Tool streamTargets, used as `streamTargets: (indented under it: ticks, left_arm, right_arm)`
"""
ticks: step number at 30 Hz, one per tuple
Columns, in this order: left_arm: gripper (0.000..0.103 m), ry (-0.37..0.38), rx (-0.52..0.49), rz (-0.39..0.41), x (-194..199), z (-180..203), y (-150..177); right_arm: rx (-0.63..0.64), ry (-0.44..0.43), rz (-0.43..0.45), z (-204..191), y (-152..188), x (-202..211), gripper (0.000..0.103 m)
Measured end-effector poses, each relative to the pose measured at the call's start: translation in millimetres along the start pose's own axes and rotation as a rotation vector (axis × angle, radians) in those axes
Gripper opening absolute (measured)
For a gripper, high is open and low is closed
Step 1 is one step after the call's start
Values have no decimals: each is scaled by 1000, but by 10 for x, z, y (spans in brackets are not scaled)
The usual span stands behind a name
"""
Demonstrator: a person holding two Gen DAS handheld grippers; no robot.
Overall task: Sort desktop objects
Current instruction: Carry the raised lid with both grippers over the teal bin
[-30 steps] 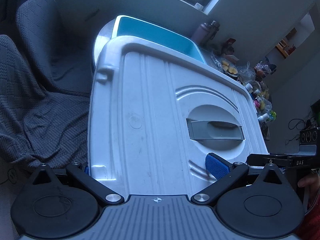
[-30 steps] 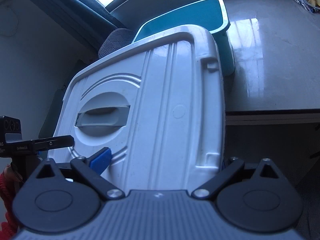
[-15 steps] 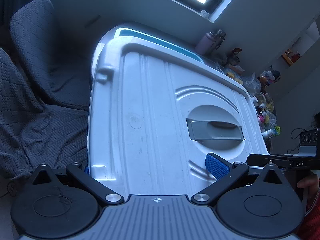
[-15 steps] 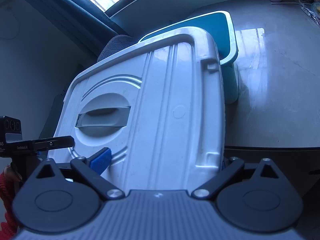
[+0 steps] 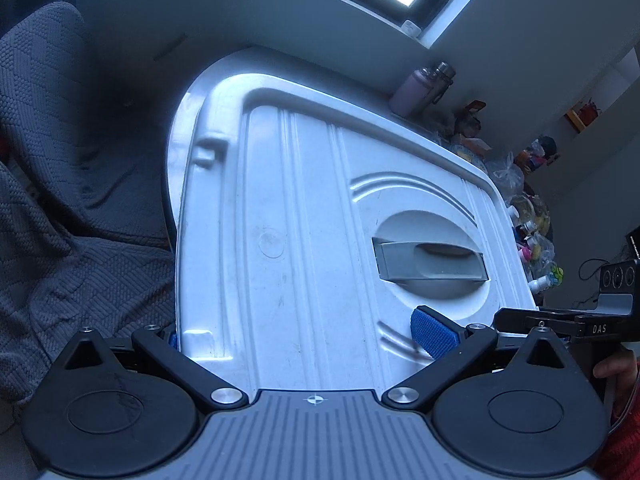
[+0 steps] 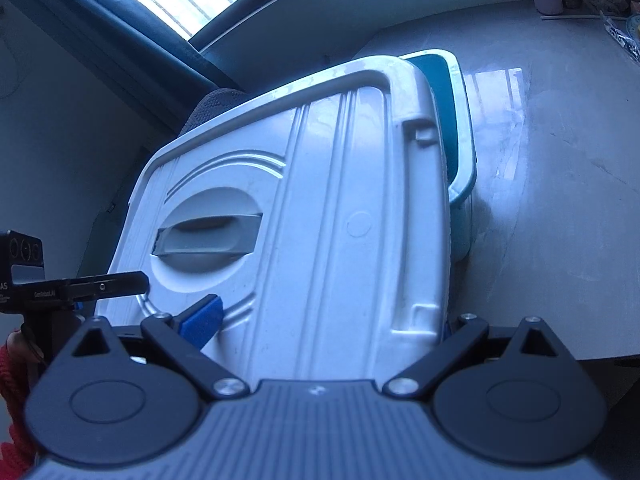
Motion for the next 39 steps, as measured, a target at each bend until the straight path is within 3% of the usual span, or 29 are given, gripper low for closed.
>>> streamTargets:
  ticks: [14,39]
  left_arm:
    - [103,24,-20,-14,-490,-170,-730]
    - [103,-4,21,-42,-1237,-134,-1365]
  right_arm:
    - [-31,32,34,79,-502,-331,99]
    - [-58,34,1,604,-1244,-573,99]
Point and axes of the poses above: each gripper's, at about its wrist camera, not at the fingertips, and x roughly against the way its jaws point, z to its right, y to its underside, the point moved 1 cm from there along -x, roughly the way its jaws point, and after that the axes turned 9 degrees about -y, right-handed, at the moved point
